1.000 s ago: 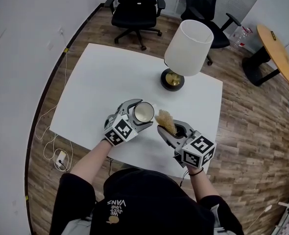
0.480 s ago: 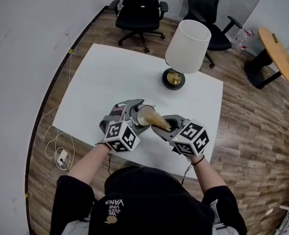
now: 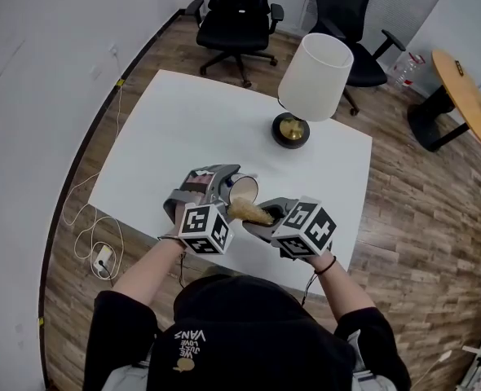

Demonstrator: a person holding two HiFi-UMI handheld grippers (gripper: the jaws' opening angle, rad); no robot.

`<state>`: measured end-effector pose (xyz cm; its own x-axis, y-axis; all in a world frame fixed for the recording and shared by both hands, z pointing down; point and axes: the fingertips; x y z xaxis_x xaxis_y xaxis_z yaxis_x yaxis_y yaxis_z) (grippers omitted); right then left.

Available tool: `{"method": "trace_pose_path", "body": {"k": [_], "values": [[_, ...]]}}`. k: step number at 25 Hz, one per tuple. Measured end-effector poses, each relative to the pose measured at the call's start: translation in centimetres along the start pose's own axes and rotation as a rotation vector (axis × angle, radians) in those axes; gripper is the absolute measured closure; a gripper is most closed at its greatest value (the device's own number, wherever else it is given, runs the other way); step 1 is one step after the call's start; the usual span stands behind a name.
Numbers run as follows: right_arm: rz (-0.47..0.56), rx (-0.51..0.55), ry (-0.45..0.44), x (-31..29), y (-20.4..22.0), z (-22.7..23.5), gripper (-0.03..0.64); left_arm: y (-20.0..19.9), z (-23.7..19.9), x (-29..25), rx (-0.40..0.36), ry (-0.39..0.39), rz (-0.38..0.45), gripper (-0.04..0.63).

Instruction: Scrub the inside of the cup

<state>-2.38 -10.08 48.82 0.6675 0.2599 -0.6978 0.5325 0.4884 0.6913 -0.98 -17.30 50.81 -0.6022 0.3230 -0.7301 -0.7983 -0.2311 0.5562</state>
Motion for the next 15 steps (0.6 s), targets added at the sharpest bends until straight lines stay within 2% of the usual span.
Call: {"method": "trace_pose_path", "body": {"k": [2,4,9,15], "values": [[0.007,0.013,0.003,-0.1,-0.7,0.0,0.523,-0.3,0.3,-0.1,-0.026,-0.002,-0.001,0.196],[0.013,0.01,0.022,0.2,-1.1,0.8,0.523,-0.4,0.3,-0.1,-0.012,-0.002,0.015,0.196],[-0.018,-0.028,0.118,1.2,-0.2,3.9,0.523,-0.4,0.4,0.2,-0.012,-0.007,0.022,0.196],[-0.111,0.007,0.036,0.1,1.3,1.3,0.523,0.2,0.4,0.1,-0.021,-0.001,0.001,0.195]]}}
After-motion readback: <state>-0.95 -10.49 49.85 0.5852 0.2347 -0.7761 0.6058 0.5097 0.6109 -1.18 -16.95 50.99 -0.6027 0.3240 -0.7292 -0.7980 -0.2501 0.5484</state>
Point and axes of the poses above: the fingertips, and each gripper's own axes: x backward along the fingers, z to its right, y out of its underside, and after that the axes turned 13 degrees about y, right-handed
